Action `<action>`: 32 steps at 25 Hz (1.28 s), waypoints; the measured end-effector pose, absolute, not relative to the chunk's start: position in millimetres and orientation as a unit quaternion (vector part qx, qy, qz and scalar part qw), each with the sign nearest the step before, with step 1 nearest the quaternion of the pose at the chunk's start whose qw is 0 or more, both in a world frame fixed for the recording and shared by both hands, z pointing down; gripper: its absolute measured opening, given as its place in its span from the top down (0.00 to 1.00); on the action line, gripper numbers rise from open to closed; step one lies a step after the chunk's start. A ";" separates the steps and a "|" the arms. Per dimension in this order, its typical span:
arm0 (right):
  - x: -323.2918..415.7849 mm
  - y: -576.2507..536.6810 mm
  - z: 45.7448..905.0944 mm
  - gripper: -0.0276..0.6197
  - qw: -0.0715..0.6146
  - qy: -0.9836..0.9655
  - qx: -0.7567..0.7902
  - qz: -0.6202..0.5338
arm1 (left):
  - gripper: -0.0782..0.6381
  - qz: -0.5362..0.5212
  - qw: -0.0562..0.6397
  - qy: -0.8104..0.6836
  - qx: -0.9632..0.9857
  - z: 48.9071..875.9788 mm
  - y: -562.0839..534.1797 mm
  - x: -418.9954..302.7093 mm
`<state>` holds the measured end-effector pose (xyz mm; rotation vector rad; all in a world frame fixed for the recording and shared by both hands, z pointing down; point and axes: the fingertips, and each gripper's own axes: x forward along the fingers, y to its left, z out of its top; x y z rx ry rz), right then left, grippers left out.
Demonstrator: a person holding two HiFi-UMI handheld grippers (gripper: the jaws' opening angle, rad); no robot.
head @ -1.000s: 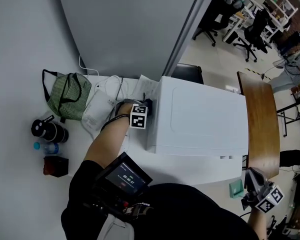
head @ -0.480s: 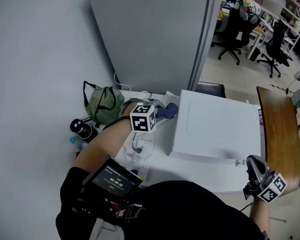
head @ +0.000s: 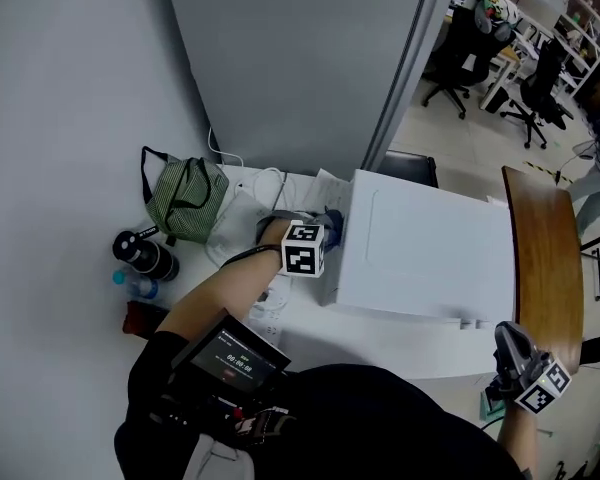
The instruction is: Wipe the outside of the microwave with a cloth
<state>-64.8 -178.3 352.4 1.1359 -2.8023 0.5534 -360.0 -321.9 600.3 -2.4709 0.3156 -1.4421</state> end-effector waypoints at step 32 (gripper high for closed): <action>-95.4 -180.9 337.3 0.95 0.007 -0.931 0.327 0.160 | 0.81 -0.514 0.102 0.079 -0.848 548.0 -254.1 -355.0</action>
